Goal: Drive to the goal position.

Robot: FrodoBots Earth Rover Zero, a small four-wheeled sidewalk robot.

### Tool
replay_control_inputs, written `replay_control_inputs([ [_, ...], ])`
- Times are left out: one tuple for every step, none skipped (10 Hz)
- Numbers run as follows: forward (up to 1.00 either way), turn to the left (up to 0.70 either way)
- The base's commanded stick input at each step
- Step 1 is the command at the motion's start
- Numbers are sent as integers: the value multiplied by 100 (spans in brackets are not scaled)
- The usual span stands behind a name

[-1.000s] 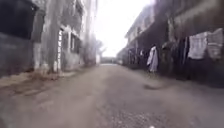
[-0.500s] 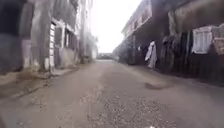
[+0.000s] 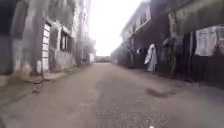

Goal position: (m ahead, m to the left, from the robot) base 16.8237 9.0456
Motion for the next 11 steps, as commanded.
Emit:
replay_control_inputs([
  [50, 0],
  [50, 0],
  [50, 0],
  [50, 0],
  [50, 0],
  [50, 0],
  [50, 0],
  [50, 0],
  [50, 0],
  [50, 0],
  [50, 0],
])
